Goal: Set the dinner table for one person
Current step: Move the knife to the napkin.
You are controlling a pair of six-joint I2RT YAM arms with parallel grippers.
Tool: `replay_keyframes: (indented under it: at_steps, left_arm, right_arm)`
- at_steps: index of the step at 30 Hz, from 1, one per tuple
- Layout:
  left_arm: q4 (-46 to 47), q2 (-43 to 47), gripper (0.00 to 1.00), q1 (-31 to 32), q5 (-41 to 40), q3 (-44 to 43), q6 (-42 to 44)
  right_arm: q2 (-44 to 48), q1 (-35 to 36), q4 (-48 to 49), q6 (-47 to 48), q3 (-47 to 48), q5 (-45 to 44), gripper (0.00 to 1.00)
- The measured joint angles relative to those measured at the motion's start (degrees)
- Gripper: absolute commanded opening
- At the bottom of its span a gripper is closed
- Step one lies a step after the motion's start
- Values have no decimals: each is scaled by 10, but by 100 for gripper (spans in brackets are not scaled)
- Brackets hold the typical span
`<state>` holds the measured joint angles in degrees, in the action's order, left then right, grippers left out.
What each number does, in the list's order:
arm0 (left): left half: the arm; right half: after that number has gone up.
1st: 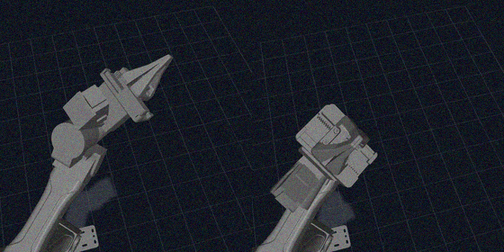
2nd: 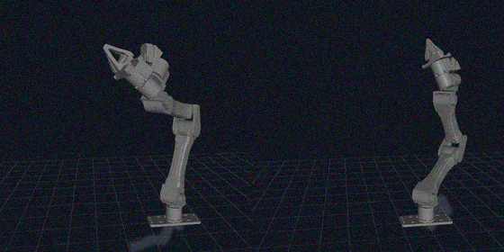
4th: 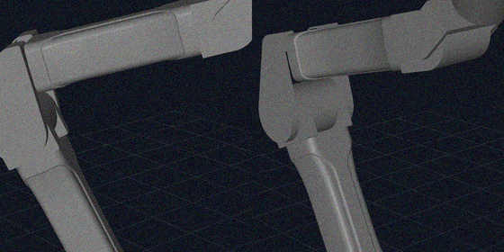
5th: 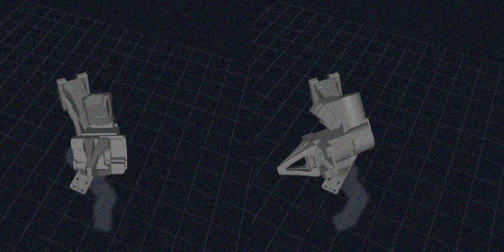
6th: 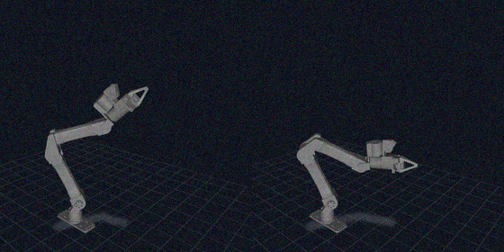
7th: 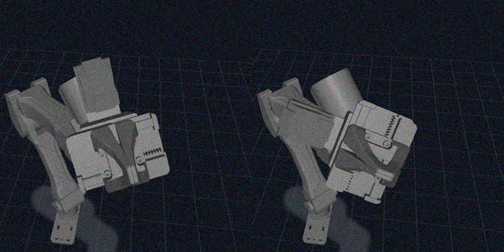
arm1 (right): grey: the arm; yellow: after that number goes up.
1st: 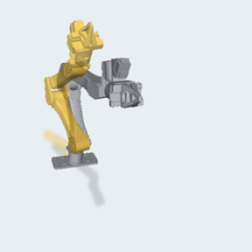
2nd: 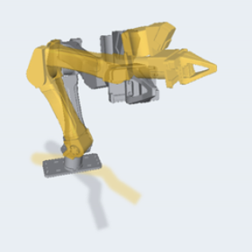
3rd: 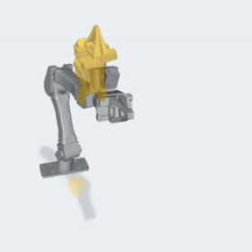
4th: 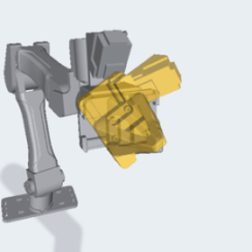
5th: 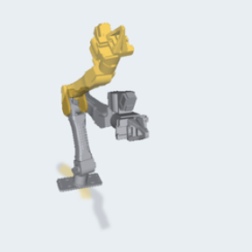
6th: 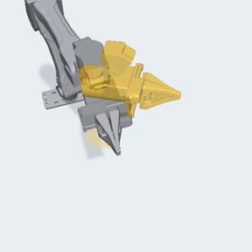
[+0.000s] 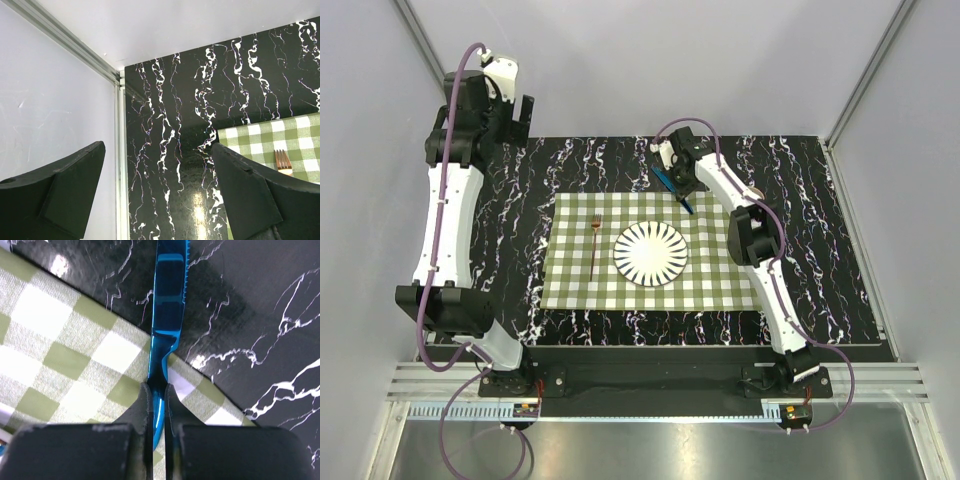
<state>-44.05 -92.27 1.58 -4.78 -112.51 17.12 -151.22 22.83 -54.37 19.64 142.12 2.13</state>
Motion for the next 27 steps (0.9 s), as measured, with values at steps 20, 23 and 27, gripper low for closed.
replay_keyframes:
  at_steps: [20, 23, 27]
  left_arm:
    - [1, 2, 94, 10, 15, 31, -7]
    - [1, 3, 94, 12, 17, 35, -7]
    - [2, 4, 94, 15, 18, 43, -7]
  right_arm:
    - [101, -10, -85, -58, -110, -40, 0]
    - [133, -15, -87, -86, -131, -37, 0]
    - [185, -19, -83, -123, -179, -25, 0]
